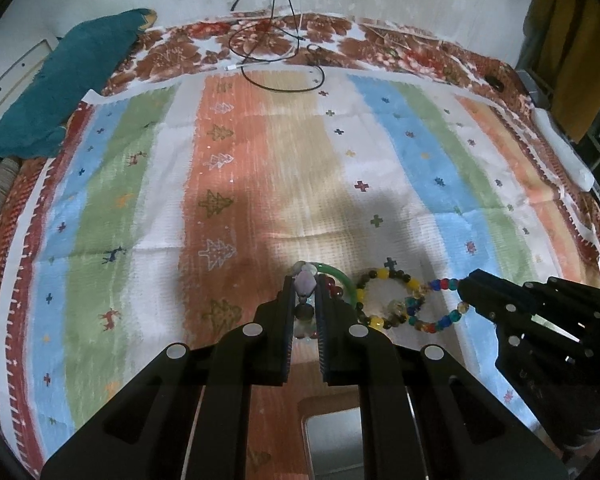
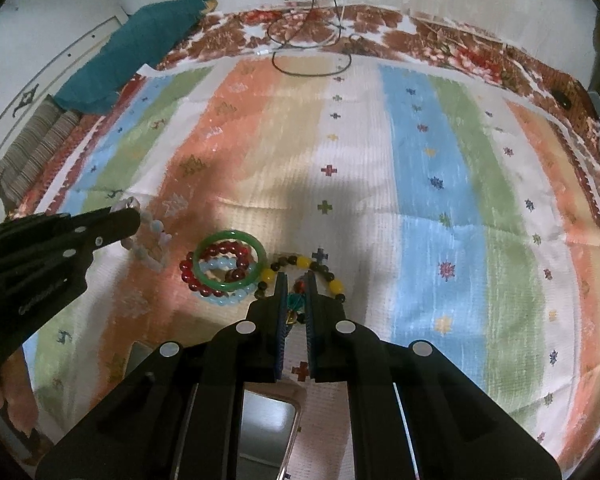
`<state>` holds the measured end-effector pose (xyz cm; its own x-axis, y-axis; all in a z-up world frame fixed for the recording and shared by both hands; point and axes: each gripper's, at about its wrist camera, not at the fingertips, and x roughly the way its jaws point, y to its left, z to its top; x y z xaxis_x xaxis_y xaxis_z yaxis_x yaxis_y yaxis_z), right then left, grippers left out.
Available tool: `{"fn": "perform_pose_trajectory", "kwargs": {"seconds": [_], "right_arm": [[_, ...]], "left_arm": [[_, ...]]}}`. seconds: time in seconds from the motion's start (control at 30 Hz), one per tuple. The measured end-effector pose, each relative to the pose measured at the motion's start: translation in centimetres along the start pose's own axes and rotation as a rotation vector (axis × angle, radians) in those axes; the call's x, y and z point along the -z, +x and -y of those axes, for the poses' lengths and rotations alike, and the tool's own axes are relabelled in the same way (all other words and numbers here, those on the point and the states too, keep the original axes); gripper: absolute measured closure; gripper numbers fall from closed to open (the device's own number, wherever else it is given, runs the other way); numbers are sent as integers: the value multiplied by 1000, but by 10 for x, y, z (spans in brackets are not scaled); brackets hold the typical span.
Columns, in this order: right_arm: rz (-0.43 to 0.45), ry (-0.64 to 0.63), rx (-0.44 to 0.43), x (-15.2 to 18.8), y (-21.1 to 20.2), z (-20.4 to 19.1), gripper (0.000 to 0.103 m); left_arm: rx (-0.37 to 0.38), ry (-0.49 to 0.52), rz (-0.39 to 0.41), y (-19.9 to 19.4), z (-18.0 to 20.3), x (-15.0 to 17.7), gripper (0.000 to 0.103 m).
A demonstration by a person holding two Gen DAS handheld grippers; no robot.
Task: Organize jewelry
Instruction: 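Lift both held bracelets and carry them over the silver tin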
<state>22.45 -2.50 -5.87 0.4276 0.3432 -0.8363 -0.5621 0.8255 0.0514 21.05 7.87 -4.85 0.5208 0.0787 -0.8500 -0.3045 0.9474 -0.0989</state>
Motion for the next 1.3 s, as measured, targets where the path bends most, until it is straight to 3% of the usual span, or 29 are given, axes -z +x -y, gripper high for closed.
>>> {"fn": "perform_pose_trajectory", "kwargs": {"seconds": [0.37,1.3], "right_arm": [[59,1,-14,2,-23,-2,94],[154,-49,-44,25,-70,-18,94]], "left_arm": [[22,-24,38,-27,-2,7,94],[51,35,106,-75,13,36,94]]}}
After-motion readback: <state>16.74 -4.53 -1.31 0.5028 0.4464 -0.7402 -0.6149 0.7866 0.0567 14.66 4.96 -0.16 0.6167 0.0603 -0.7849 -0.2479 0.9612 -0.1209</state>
